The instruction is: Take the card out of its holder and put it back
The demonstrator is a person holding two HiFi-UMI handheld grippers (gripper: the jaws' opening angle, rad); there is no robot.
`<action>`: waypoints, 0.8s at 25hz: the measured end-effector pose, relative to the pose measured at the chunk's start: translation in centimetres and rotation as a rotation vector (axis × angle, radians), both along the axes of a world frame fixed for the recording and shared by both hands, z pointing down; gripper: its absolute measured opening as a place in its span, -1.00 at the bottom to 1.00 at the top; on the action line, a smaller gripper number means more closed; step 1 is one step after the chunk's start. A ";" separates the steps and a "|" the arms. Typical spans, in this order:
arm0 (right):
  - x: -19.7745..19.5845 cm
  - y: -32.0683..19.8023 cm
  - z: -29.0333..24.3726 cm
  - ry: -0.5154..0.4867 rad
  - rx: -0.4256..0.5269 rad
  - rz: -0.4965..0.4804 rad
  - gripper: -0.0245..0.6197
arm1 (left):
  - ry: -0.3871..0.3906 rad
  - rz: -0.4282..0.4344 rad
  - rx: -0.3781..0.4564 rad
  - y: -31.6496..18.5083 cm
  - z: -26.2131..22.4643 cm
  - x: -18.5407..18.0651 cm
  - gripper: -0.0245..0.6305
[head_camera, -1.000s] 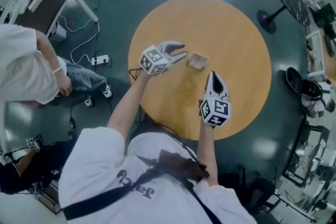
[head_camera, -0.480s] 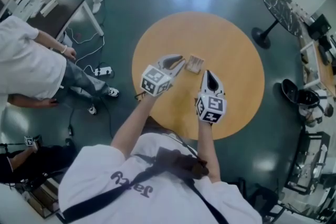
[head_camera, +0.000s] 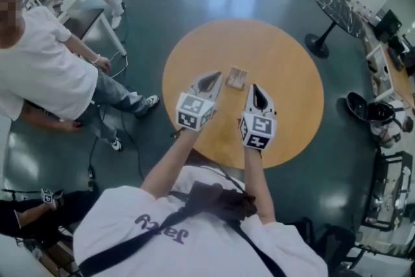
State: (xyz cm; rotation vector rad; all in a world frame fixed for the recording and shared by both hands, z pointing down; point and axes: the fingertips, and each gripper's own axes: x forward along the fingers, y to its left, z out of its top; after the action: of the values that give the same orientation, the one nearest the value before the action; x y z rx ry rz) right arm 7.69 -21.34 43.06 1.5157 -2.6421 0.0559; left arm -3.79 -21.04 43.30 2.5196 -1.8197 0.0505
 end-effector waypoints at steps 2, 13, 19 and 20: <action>0.7 0.0 -0.3 -0.003 0.003 0.013 -0.88 | -0.007 -0.002 -0.003 0.2 0.1 0.6 -0.89; 2.8 0.3 -0.3 -0.032 0.014 0.058 -0.88 | -0.032 0.052 0.025 0.3 -0.6 3.8 -0.88; 3.9 0.3 -0.8 -0.040 0.016 0.074 -0.88 | -0.045 0.071 0.004 0.3 -0.3 5.0 -0.89; 4.1 0.3 -0.8 -0.042 0.015 0.077 -0.88 | -0.049 0.072 -0.005 0.4 -0.1 5.1 -0.89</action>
State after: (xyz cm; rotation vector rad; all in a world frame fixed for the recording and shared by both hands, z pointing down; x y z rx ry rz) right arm 11.82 -21.05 42.24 1.6378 -2.6213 0.0745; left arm 1.27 -20.65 43.16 2.6023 -1.7432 0.1188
